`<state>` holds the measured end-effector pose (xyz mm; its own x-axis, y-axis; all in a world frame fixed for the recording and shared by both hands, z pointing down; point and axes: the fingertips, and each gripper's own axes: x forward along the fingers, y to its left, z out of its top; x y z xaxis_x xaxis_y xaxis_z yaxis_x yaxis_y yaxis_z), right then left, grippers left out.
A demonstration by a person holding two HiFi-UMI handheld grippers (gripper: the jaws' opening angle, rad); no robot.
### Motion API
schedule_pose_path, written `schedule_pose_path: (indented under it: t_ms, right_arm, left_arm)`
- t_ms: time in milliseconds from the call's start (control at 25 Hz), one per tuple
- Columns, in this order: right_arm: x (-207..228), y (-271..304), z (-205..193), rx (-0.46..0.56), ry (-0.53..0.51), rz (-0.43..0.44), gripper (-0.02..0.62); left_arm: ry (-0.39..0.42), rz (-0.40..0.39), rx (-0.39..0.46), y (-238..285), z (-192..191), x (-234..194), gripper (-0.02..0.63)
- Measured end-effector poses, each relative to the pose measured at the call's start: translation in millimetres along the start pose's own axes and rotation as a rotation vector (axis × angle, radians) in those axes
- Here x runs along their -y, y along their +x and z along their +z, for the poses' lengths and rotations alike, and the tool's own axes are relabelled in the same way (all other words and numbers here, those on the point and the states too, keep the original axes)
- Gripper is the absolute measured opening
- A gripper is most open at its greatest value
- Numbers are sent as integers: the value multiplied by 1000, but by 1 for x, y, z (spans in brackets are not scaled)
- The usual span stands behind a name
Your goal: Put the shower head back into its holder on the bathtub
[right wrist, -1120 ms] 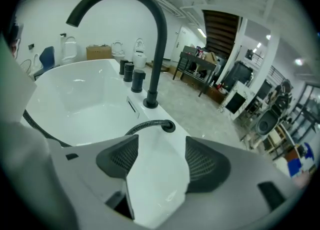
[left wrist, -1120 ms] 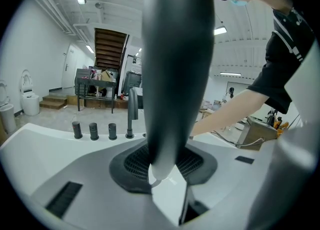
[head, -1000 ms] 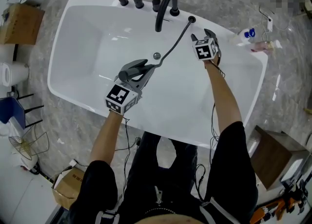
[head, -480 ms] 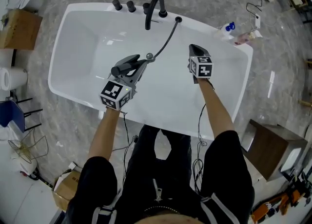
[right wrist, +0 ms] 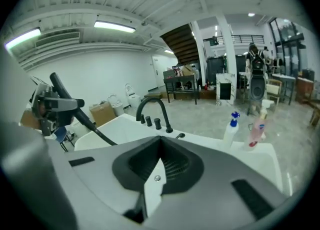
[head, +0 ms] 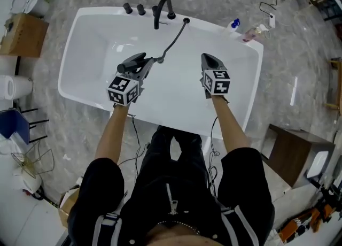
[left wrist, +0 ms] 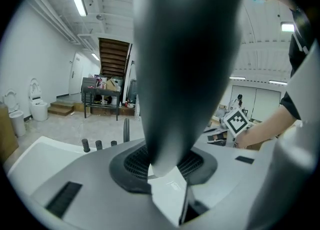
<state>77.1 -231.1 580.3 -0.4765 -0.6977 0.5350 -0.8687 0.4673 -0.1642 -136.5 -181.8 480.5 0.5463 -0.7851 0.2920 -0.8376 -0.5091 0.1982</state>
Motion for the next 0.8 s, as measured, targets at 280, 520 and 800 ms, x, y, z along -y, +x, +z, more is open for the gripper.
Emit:
schedule_pose_path:
  t_ms: [280,520,800]
  right_arm:
    - [-12,-64,17,32,-22,-11,9]
    - [-5,-98,24,58,71,-42,9]
    - [-4,-121,29,102,68,-59,9]
  left_arm:
    - [18,13,42,-10,41,9,140]
    - [49,-10,79,-5,84,19,140]
    - [122,-44,101,16,117,31,140]
